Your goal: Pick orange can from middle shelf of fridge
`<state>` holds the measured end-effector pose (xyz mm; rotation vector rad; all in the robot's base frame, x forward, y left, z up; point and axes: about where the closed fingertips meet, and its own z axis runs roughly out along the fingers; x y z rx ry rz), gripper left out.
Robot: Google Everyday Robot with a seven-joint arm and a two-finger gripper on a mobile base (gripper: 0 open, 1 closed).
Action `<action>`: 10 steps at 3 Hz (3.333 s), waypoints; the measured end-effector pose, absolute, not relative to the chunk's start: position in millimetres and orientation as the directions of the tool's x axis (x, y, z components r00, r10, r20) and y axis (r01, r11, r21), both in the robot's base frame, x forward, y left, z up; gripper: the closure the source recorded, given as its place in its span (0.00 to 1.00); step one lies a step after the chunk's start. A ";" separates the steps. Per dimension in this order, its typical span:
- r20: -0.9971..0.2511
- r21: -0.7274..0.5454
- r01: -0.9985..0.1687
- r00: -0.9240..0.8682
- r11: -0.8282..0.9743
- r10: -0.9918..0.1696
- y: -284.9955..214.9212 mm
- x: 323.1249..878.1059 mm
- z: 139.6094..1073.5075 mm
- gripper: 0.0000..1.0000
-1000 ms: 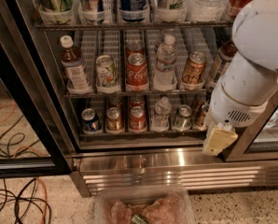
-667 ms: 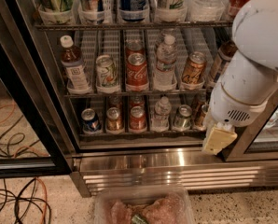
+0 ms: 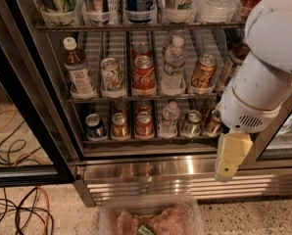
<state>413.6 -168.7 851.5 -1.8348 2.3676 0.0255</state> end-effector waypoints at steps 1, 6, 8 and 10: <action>-0.125 -0.076 -0.964 -0.243 0.253 -0.962 -168.7 413.5 851.5 0.00; -0.125 -0.076 -0.964 -0.243 0.253 -0.962 -168.7 413.5 851.6 1.00; -0.101 -0.105 -0.958 -0.256 0.266 -0.961 -160.9 407.3 843.7 1.00; -0.069 -0.102 -0.959 -0.260 0.266 -0.963 -155.9 401.2 826.5 1.00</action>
Offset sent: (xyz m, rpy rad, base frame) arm 0.0000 0.0000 0.0000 0.0000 0.0000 0.0000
